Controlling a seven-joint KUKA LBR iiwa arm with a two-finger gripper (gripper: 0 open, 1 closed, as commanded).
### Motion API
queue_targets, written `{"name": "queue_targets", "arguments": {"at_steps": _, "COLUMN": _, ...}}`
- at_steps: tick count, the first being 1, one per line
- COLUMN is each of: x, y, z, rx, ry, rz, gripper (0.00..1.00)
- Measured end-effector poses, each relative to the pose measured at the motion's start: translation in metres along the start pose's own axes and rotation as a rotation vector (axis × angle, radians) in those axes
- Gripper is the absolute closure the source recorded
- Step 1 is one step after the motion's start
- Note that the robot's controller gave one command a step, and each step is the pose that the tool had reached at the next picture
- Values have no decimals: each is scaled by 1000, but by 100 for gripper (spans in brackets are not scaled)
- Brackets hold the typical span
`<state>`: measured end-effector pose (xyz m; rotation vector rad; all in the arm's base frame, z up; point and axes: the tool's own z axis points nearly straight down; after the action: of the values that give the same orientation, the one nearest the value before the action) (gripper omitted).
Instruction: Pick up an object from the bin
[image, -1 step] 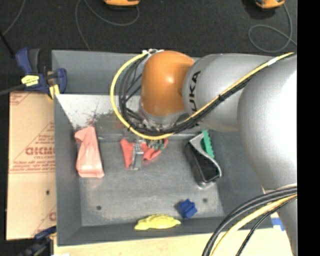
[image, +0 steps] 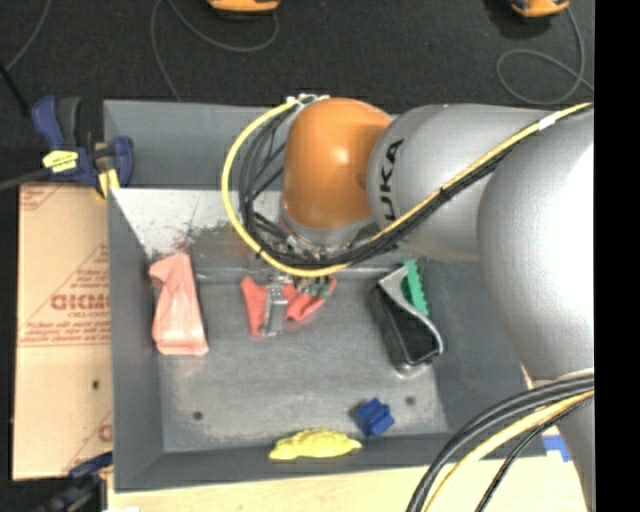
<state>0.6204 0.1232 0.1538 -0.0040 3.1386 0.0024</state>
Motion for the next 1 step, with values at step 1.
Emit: {"name": "queue_targets", "arguments": {"at_steps": 1, "x": -2, "y": -9, "z": 21, "rx": 0, "ry": -8, "rz": -121, "gripper": 0}}
